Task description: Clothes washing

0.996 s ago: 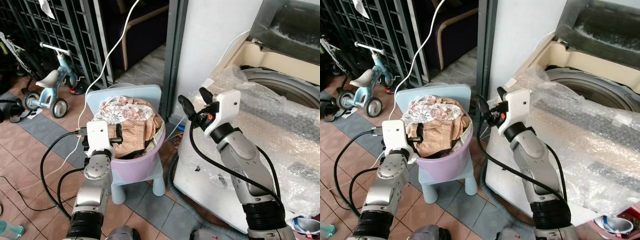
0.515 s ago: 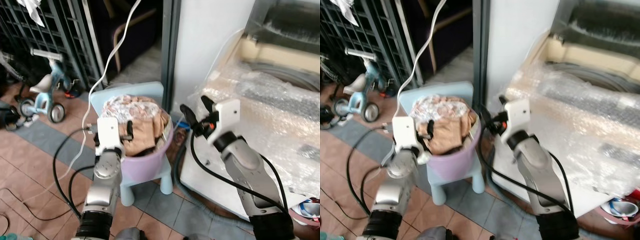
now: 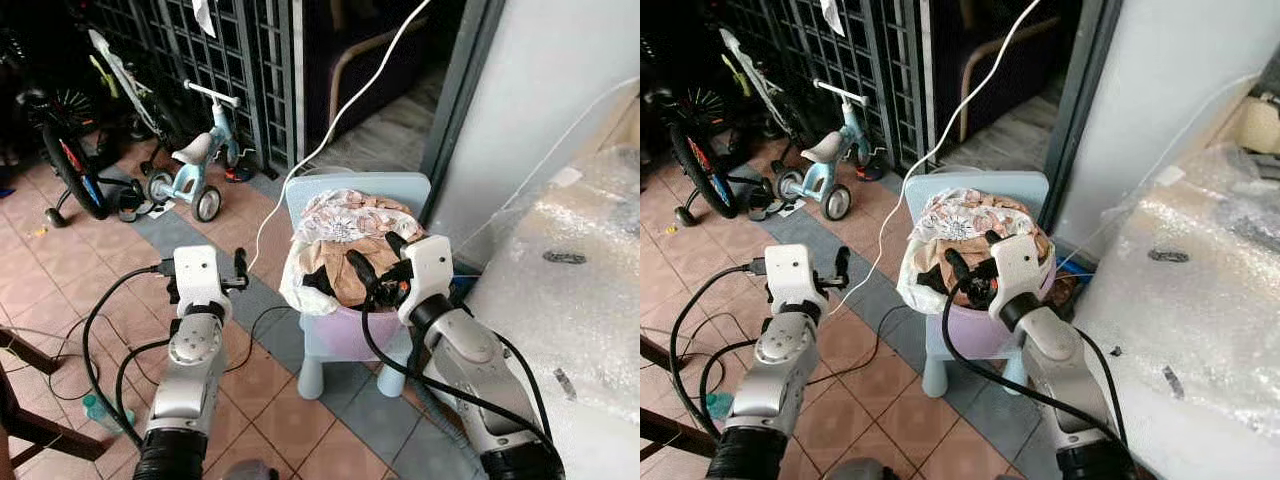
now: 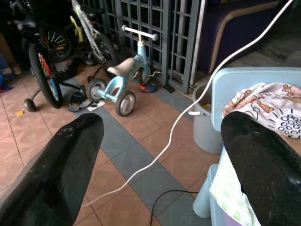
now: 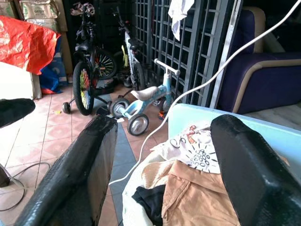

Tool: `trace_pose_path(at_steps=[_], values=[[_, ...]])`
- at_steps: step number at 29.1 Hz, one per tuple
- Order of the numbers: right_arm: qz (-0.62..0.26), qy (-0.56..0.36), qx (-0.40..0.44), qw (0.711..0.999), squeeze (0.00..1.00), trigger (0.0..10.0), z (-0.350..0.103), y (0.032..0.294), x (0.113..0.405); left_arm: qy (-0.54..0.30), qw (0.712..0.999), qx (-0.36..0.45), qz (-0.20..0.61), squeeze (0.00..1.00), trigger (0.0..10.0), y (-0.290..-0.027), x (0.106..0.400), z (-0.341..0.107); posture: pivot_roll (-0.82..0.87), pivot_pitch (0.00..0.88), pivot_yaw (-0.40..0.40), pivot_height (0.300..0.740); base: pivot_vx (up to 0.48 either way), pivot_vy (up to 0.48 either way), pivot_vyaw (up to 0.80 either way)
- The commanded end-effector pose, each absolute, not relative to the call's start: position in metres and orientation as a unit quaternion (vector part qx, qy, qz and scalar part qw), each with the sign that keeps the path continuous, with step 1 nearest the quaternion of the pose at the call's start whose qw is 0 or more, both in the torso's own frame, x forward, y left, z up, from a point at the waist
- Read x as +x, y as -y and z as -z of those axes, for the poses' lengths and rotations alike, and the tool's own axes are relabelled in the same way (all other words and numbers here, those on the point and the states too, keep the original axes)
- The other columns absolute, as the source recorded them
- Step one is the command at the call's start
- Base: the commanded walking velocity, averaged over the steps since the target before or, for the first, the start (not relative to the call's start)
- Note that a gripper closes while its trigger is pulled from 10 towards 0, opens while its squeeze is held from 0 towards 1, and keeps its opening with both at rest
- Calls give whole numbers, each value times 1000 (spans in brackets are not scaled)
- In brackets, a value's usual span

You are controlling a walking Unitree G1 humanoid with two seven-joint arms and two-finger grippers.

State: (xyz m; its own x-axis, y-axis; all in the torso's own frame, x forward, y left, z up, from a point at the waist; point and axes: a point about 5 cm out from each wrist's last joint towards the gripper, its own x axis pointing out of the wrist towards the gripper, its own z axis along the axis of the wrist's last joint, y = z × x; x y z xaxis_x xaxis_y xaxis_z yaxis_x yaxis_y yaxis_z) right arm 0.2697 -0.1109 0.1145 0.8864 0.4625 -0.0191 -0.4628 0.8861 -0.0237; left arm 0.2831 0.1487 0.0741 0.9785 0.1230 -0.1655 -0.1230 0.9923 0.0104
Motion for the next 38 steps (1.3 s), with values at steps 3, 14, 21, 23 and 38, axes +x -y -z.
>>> trace_pose_path(at_steps=[3,14,21,23,38], values=[[-219,-4,-20,976,0,10000,-117,116,278,-81,995,-3,-55,0,10000,-145,285,-76,-2,2,16,740,454,0,0],[-214,-13,-30,976,0,10000,-115,115,283,-90,994,-4,-59,0,10000,-145,283,-72,-2,4,12,740,455,0,0],[-210,-50,-61,975,0,10000,-98,115,284,-103,993,0,-62,0,10000,-146,281,-69,0,6,11,740,462,0,0],[-202,-92,-81,972,0,10000,-82,116,282,-112,991,2,-68,0,10000,-149,278,-66,7,10,10,740,231,0,0],[-179,-190,-116,958,0,10000,-53,110,302,-167,983,46,-67,0,10000,-167,229,-66,113,178,-14,740,0,0,0]])
